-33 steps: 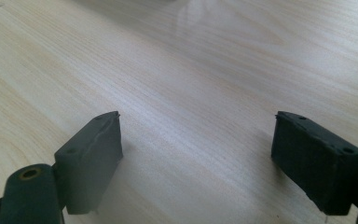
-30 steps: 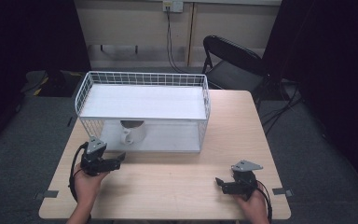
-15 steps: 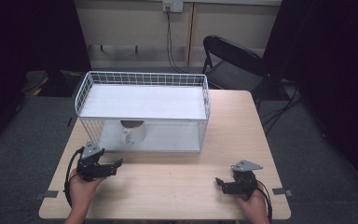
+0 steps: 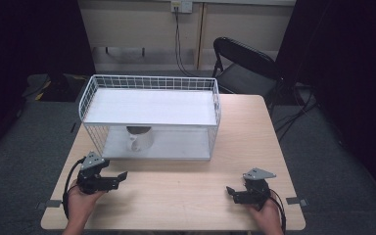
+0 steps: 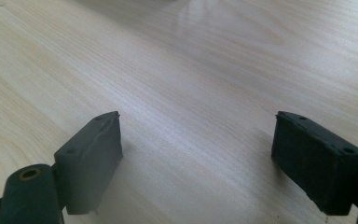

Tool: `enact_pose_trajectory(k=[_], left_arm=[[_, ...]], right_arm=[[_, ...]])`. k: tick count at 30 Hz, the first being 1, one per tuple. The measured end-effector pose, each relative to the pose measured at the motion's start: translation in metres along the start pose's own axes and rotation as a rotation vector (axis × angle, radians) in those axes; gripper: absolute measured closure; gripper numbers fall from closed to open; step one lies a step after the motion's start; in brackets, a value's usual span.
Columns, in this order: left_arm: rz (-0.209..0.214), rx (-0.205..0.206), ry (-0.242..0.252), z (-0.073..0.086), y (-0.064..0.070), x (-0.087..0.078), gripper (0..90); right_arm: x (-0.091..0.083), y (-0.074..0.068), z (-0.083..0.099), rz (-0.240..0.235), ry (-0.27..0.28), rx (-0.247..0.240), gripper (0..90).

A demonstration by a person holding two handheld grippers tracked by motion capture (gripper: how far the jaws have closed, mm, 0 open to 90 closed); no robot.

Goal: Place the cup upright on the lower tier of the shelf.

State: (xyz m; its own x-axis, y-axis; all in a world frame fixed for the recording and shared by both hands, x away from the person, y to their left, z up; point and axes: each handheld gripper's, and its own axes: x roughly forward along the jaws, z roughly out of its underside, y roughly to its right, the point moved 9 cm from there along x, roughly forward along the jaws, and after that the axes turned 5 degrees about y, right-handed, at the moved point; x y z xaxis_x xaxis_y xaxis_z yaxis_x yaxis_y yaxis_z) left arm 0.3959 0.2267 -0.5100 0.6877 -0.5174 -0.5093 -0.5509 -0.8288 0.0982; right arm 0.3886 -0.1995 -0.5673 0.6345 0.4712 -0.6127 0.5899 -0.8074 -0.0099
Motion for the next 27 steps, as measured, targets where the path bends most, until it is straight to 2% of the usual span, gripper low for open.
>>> enact_pose_trajectory(k=[2,8,14,15,27], left_arm=[[0.005,0.010,-0.008,0.002,0.000,-0.002,13.0],[0.018,0.001,-0.004,0.005,-0.004,-0.007,12.9],[0.035,0.017,-0.004,0.007,-0.004,-0.010,13.0],[0.053,0.016,-0.002,0.008,-0.004,-0.012,12.9],[0.041,0.012,-0.026,0.020,-0.013,-0.022,13.1]], right_arm=[[0.000,0.000,0.000,0.000,0.000,-0.001,15.3],[0.000,0.000,0.000,0.000,0.000,-0.002,15.3],[0.000,0.000,0.000,0.000,0.000,-0.002,15.3],[0.000,0.000,0.000,-0.001,0.000,-0.002,15.3],[0.000,0.000,0.000,-0.001,0.000,-0.002,15.3]])
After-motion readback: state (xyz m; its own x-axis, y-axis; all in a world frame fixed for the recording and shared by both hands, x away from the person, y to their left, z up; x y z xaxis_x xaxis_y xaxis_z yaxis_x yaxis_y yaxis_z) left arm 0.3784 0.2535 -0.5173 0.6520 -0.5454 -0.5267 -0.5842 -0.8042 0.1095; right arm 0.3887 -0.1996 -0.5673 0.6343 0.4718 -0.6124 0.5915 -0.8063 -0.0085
